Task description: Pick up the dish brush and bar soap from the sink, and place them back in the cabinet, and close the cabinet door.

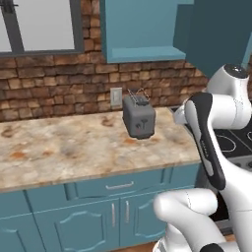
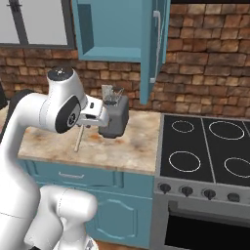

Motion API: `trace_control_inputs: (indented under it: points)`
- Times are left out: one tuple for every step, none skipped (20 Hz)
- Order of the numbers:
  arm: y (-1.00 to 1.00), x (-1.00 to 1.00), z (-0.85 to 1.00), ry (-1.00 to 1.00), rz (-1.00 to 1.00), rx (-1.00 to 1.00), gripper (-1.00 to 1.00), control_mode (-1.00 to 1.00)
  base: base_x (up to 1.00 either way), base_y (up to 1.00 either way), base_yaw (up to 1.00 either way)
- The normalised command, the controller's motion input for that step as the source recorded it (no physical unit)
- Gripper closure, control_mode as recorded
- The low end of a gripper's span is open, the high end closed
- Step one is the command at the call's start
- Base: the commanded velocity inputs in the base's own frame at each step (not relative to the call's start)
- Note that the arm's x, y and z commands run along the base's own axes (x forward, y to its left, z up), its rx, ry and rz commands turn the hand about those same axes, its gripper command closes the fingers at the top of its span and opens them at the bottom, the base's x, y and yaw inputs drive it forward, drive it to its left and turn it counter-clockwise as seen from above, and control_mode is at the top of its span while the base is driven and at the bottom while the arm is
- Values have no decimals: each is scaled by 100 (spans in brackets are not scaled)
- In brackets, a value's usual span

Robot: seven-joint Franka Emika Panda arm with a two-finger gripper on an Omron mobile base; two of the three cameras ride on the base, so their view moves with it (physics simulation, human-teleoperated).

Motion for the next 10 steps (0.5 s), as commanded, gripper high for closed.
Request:
trace_control_inputs:
  points:
    - [0,0,0,0,0,0,100,100,56,10,-6]
    - [0,0,0,0,0,0,100,100,56,7,-6]
    - [0,0,0,0,0,0,100,100,54,0,-4]
    - [0,0,0,0,0,0,100,100,54,0,-3]
    - [0,0,0,0,0,0,100,100,51,0,-2]
    - [0,0,0,0,0,0,100,100,49,0,-1]
    - [0,0,0,0,0,0,100,100,49,0,0]
    - [0,0,0,0,0,0,100,100,49,0,0]
    - [0,0,0,0,0,0,100,100,49,0,0]
    - [0,0,0,0,0,0,100,100,48,0,0]
